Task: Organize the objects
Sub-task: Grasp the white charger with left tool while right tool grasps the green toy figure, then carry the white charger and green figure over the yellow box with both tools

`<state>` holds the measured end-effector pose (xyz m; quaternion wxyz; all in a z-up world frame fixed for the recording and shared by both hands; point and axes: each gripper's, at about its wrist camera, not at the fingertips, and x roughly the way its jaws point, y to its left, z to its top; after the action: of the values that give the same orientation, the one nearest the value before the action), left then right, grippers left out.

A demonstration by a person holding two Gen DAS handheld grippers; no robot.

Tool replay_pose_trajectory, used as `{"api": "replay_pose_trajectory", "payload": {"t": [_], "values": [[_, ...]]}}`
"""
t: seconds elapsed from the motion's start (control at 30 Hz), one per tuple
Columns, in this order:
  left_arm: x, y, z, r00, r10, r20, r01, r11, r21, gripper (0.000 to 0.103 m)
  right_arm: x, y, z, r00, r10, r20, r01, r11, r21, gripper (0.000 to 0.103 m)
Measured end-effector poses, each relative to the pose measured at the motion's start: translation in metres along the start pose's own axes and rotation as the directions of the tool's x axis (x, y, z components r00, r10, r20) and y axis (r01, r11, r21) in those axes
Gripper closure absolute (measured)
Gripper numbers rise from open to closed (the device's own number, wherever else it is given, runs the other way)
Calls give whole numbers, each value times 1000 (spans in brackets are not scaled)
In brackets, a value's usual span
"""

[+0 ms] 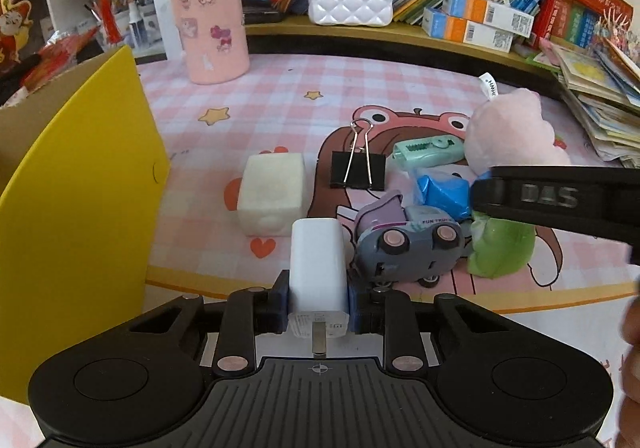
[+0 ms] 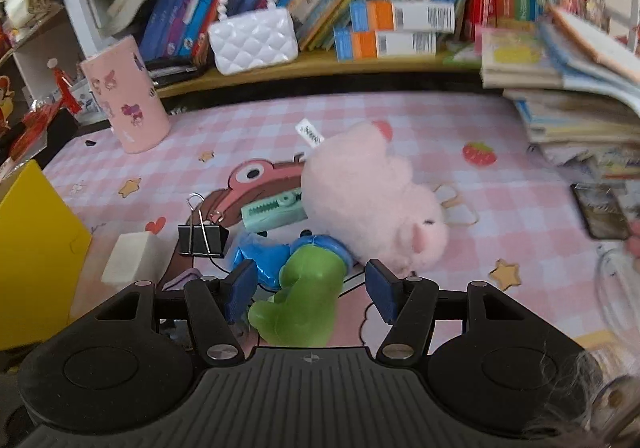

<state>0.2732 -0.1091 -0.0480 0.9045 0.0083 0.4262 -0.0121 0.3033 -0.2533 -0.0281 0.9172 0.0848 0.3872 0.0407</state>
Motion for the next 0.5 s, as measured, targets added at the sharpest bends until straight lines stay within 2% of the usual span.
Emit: {"api": "replay_pose_trajectory", "payload": {"t": [0.1, 0.17, 0.27, 0.5], "values": [[-7, 4, -2, 1000, -20, 10, 20, 1000, -12, 78, 14, -5, -1, 999, 27, -47, -24, 999, 48, 48], [-17, 7, -5, 999, -40, 22, 40, 999, -22, 78, 14, -7, -3, 997, 61, -45, -58, 996, 66, 57], [-32, 10, -9, 997, -70, 42, 72, 997, -40, 78, 6, -7, -3, 997, 63, -38, -60, 996, 64, 70], [-69, 14, -28, 984, -157, 86, 159, 987, -8, 78, -44, -11, -18, 999, 11, 45, -15, 997, 77, 71]]}}
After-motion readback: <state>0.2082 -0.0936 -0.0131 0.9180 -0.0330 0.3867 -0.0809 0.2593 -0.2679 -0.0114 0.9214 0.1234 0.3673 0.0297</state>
